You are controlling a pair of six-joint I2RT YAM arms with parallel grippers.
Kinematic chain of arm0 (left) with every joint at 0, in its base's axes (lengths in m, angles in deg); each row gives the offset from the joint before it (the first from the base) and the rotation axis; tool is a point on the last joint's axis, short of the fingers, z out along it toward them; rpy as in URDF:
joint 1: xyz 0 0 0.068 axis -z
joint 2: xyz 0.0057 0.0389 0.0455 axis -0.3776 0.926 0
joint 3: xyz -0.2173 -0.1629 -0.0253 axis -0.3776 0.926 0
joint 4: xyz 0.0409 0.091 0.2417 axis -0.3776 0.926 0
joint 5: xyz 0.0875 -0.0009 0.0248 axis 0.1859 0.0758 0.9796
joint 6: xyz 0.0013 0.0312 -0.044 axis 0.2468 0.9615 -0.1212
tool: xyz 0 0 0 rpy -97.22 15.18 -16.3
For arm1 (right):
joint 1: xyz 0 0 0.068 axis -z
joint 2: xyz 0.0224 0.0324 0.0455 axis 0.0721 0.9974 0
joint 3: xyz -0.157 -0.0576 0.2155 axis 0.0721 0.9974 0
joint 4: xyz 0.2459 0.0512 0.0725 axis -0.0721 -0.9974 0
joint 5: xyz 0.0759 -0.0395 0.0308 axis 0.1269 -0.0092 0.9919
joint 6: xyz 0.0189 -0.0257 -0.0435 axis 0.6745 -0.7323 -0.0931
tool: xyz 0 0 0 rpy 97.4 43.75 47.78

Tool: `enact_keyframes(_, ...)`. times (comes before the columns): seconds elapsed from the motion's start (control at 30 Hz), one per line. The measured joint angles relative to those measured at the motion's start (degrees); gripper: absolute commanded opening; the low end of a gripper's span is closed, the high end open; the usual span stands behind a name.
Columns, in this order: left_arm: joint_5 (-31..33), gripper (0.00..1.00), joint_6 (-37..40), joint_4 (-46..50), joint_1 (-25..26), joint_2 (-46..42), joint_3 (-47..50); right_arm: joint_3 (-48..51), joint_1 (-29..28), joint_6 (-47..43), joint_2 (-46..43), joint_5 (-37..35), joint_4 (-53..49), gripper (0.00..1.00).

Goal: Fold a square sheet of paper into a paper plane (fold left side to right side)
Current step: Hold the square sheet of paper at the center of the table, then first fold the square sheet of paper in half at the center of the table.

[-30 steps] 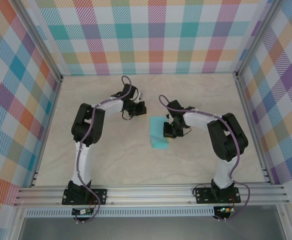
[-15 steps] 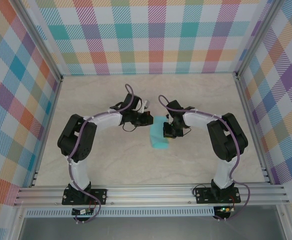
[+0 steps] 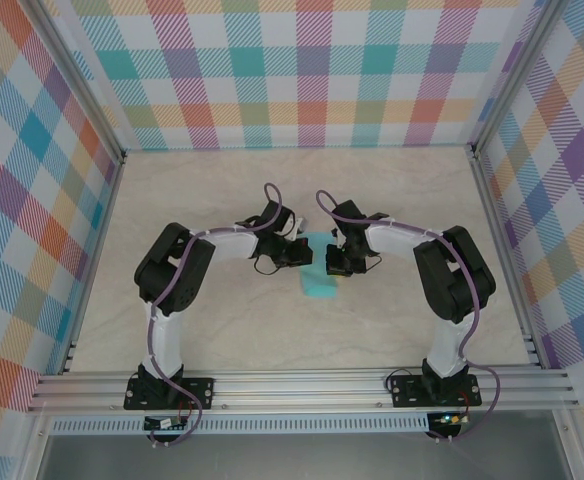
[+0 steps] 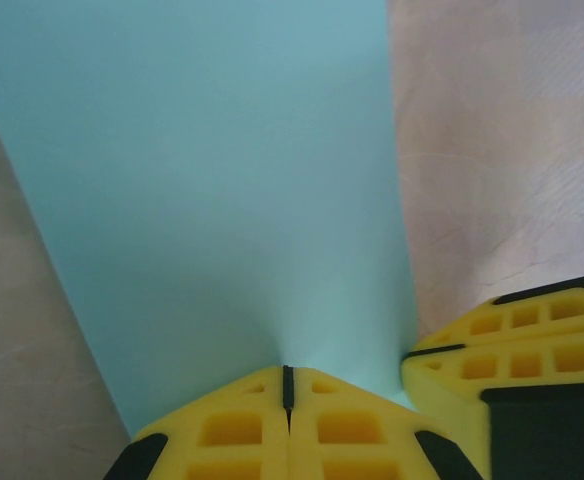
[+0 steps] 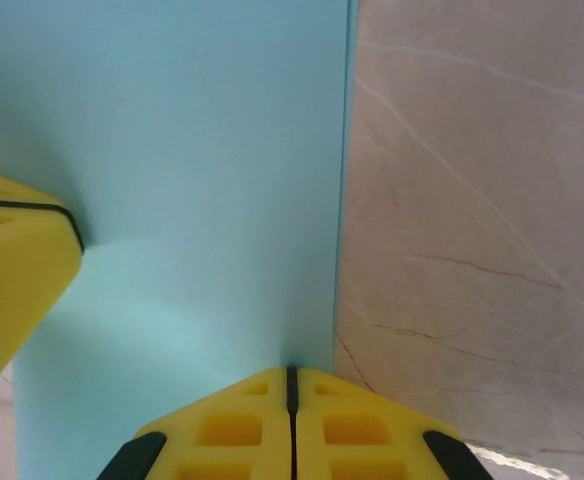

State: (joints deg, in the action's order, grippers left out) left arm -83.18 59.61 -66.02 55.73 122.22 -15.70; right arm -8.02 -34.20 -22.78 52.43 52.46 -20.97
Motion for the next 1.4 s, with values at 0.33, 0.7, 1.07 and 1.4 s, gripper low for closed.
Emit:
enact_keyframes(0.33,1.07,0.02,1.73,-0.50,0.35,0.11,0.31,0.35,1.25,-0.02,-1.42,2.60,-0.13,0.07)
enact_keyframes(0.7,1.51,0.02,1.92,-0.94,0.50,-0.11,0.68,-6.01,7.85,0.00,-2.54,11.06,4.17,0.04)
enact_keyframes(1.07,1.88,0.03,2.36,-1.05,0.59,-0.42,0.96,-13.27,7.45,0.31,11.91,15.02,6.01,0.04)
enact_keyframes(1.4,2.40,0.02,7.41,-1.29,1.53,-3.04,4.35,-15.67,6.80,0.42,13.25,13.09,1.53,0.04)
